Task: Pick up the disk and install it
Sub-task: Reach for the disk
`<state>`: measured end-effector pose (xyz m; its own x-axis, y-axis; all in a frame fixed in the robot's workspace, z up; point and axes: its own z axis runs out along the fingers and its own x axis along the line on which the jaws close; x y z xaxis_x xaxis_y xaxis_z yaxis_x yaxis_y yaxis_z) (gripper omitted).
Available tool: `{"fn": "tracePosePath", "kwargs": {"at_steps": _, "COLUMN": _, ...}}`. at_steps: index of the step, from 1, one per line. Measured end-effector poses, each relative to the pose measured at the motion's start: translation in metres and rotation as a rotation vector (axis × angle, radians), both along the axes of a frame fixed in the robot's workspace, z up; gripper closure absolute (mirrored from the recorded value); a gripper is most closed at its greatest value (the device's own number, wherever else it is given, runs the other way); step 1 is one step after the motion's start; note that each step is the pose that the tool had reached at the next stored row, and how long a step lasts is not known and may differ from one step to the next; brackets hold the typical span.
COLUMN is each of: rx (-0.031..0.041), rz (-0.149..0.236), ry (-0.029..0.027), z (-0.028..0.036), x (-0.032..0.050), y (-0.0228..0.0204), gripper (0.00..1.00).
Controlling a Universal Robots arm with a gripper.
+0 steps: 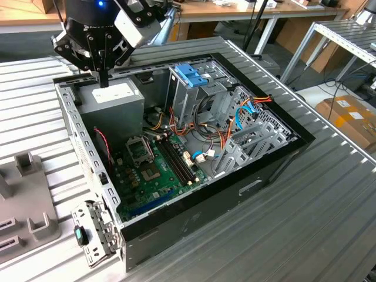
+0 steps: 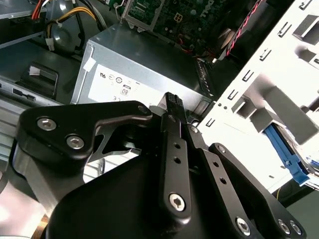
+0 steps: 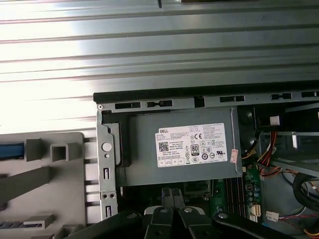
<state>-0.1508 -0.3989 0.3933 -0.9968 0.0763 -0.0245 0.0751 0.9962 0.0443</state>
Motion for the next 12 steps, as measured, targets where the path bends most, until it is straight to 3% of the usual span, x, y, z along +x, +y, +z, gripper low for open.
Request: {"fn": "tracePosePath", "kwargs": {"at_steps": 12, "rx": 0.0, "rz": 0.0, "ry": 0.0, "z": 0.0, "x": -0.0136, "y": 0.0, "gripper": 0.89}}
